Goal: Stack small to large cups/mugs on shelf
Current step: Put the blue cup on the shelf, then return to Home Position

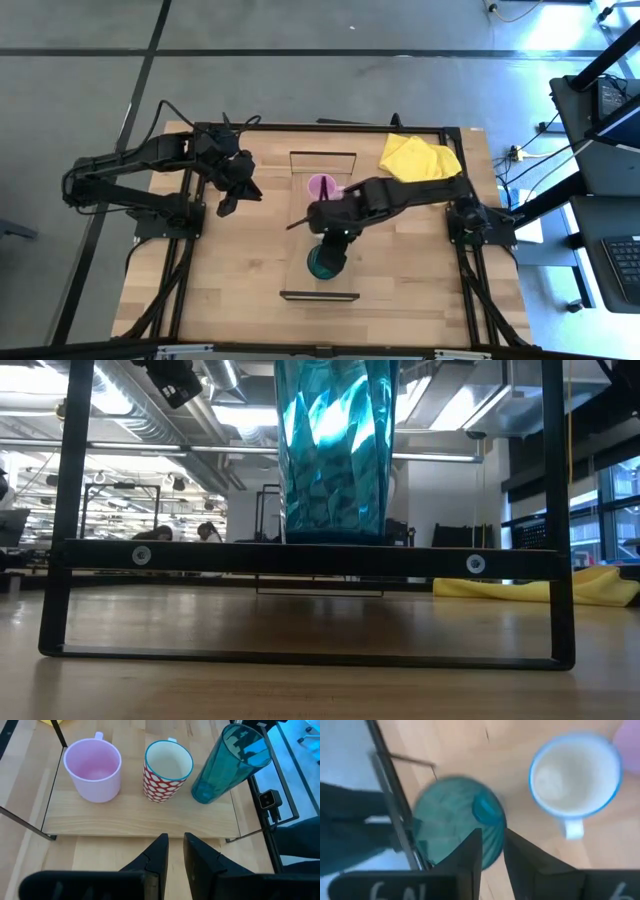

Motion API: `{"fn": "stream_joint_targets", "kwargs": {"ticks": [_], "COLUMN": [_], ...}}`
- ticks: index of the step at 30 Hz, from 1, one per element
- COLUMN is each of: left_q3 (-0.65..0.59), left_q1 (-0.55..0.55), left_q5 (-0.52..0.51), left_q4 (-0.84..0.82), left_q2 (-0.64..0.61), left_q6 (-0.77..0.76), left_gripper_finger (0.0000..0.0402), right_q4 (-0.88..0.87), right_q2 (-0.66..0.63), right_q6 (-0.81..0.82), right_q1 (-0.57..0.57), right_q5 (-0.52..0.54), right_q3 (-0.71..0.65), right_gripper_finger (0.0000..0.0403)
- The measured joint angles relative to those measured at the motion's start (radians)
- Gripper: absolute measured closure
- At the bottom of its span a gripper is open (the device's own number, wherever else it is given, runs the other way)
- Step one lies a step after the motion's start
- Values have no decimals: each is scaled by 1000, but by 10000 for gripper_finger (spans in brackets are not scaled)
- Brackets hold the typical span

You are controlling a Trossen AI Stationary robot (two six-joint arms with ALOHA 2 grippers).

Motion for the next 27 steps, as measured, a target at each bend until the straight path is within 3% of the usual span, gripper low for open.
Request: {"fn": "stream_joint_targets", "kwargs": {"ticks": [6,10,14,17,19,21,22,23,25,27], "left_q3": [0,0,1,2,17,62,91,120,205,287], "left_q1": [0,0,-3,-3,-11,-22,-19,-10,23,56], "left_q5": [-8,-41,79,166,269,357,361,348,318,254], "left_q4": [65,144,163,269,431,632,706,726,703,541], "left_q2": [0,-9,-16,-23,-43,-72,-89,-107,-130,-169], "left_q6": [-53,-284,-432,-567,-579,-588,-598,-599,-540,-458], "left_gripper_finger": [347,347,347,347,347,347,347,347,347,347], "right_q4": [166,245,438,674,820,846,818,780,671,539], "right_q2": [-121,-191,-245,-272,-292,-329,-354,-380,-434,-470], "right_q6": [-27,-100,-92,-175,-390,-540,-562,-560,-522,-512], "right_q1": [-5,-25,-26,-22,-17,-16,-21,-34,-55,-67], "right_q5": [204,188,148,-11,-261,-442,-455,-433,-288,-152], "right_q3": [2,1,1,1,1,1,0,0,2,2], "right_gripper_finger": [325,325,324,324,324,324,324,324,324,324]}}
